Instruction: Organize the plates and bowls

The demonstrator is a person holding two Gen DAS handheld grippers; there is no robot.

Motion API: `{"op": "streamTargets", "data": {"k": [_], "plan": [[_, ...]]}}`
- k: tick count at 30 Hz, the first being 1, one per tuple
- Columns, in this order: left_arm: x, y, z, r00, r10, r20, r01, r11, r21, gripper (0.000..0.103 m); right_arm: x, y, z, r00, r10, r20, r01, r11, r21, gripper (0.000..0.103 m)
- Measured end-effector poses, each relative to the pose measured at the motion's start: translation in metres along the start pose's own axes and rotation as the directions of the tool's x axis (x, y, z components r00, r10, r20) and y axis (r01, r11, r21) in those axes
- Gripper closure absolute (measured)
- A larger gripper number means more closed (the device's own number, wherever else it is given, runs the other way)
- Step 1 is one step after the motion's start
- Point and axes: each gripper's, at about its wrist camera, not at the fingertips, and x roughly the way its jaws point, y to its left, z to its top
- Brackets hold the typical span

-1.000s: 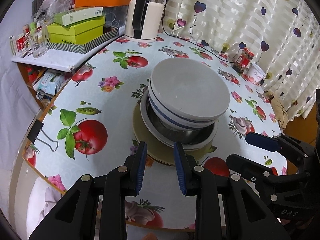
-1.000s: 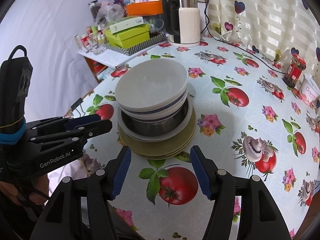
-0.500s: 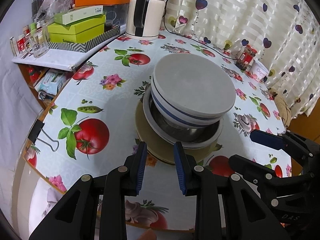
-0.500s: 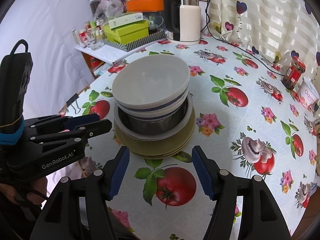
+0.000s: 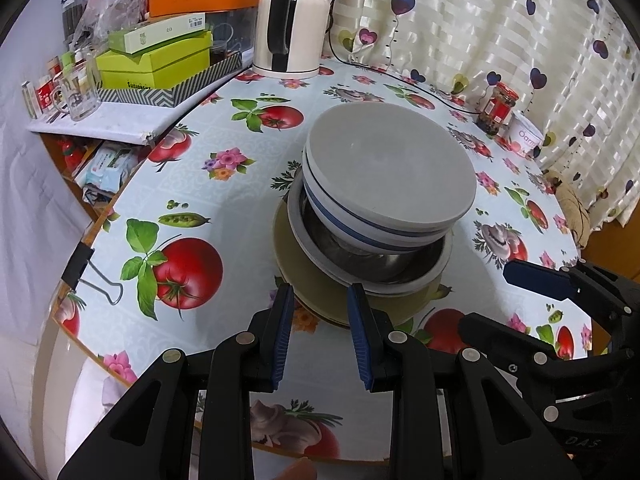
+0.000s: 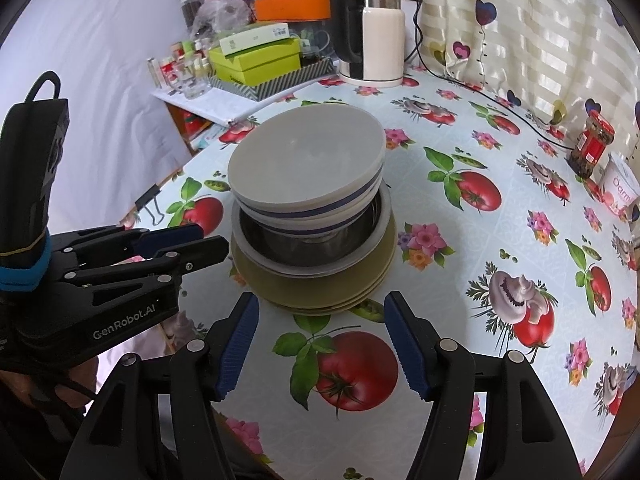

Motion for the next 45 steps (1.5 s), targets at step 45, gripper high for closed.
{"op": "streamTargets", "data": {"k": [45], "plan": [[0.0019,-0.0024,0.0003,0.999,0.032,-0.007,-0.032,0.999,0.023,0.074,0.0007,0.0001,-0.0005,1.0,0.002,-0.003,-0.002,1.0,0.002,0.035]]}}
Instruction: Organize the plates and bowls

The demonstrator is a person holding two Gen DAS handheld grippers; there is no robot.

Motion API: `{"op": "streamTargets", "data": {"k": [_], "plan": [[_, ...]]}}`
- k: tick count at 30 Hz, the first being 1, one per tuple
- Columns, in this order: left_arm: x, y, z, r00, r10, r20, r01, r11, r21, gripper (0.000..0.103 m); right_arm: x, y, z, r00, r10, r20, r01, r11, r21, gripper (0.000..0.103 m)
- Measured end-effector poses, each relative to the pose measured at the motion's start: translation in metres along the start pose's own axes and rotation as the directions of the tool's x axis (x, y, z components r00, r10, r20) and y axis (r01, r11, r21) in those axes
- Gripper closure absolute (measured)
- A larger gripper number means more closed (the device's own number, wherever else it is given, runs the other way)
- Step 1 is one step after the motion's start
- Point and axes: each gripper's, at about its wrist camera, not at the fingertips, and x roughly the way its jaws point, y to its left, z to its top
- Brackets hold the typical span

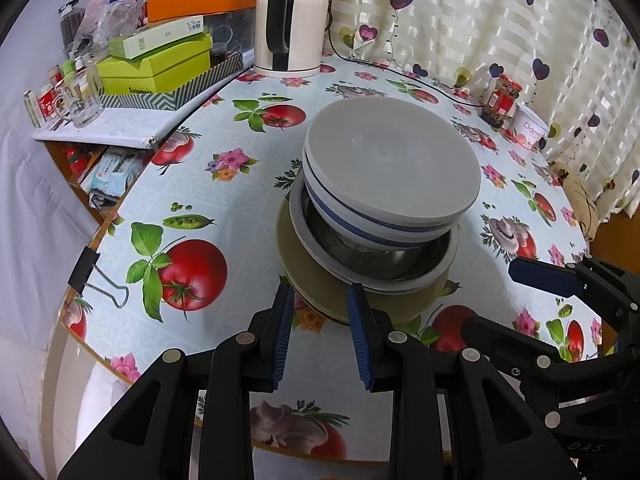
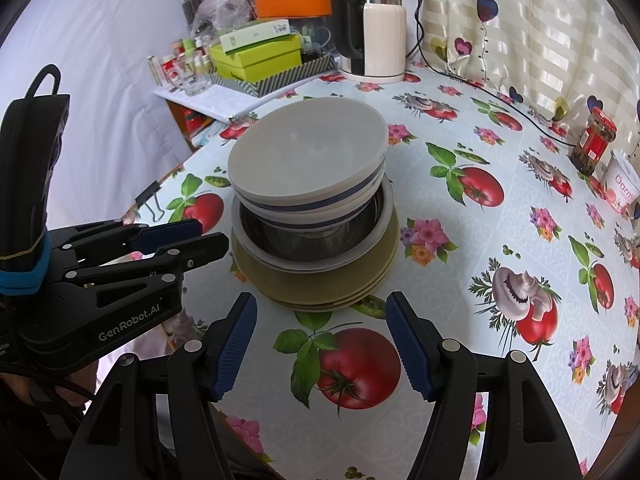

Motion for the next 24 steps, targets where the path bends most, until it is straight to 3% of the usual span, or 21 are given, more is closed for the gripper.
{"op": "streamTargets", "data": {"k": [24], "plan": [[0.0005,-0.0035,-0.0001,1.0,0.015,-0.004,-0.015,1.0,0.017,0.074,0.0003,-0.0002,0.0004,1.0,0.0,-0.001,0.0,1.0,0.0,0.035]]}}
